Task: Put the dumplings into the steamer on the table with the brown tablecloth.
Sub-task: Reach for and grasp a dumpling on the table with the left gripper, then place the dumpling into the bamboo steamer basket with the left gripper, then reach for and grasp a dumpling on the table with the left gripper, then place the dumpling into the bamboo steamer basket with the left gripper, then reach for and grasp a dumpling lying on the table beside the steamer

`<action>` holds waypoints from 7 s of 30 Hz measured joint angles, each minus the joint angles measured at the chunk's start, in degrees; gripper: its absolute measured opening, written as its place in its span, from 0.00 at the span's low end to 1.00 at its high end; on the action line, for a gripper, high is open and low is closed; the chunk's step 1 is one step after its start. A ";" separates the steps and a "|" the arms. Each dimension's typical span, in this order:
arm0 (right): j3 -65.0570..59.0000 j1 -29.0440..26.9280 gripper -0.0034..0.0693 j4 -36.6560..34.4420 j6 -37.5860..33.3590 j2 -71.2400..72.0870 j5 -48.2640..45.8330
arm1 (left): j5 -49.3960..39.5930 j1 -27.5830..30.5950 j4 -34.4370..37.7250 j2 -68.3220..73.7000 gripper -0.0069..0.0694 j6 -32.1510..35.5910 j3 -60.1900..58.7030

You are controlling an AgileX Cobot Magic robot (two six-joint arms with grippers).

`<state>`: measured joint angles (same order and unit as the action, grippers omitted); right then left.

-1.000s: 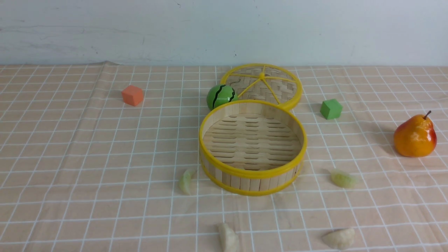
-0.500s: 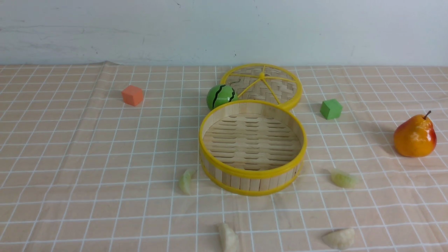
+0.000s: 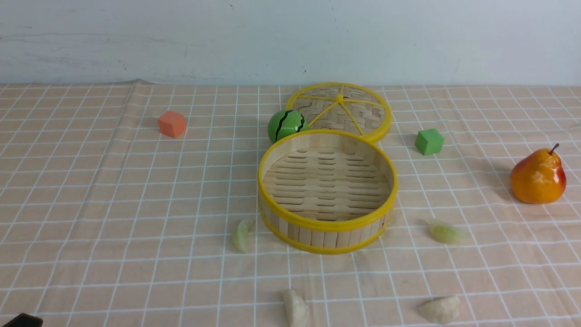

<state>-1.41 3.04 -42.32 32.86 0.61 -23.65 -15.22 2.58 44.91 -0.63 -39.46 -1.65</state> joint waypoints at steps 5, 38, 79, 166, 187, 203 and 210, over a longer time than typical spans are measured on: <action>0.00 0.00 0.38 -3.24 -2.71 0.00 -0.03 | 0.36 0.00 3.11 0.00 0.40 -1.27 0.00; 49.75 19.40 0.03 25.65 -45.21 -56.85 -35.95 | -45.72 -25.66 -48.86 66.32 0.07 23.35 56.74; 50.27 28.63 0.05 33.38 -32.86 -46.58 -41.86 | -36.69 -30.76 -49.48 111.68 0.31 17.08 90.81; 50.27 28.70 0.16 34.97 -32.86 -46.50 -39.35 | -32.23 -51.69 -56.96 107.84 0.39 -0.28 76.85; 50.27 28.70 0.17 35.64 -32.86 -46.50 -47.18 | -40.17 -32.78 -45.25 128.06 0.39 18.09 116.62; 50.27 28.70 0.21 44.74 -18.87 -47.10 -45.19 | -44.92 -31.85 -47.45 133.38 0.72 18.60 127.21; 50.27 28.70 0.24 51.07 -14.02 -53.67 -42.23 | -49.94 -31.85 -47.45 119.71 0.68 22.15 129.02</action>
<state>48.86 31.74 8.75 18.85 -53.06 -65.88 -65.17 -29.27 -2.54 119.08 -17.31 127.37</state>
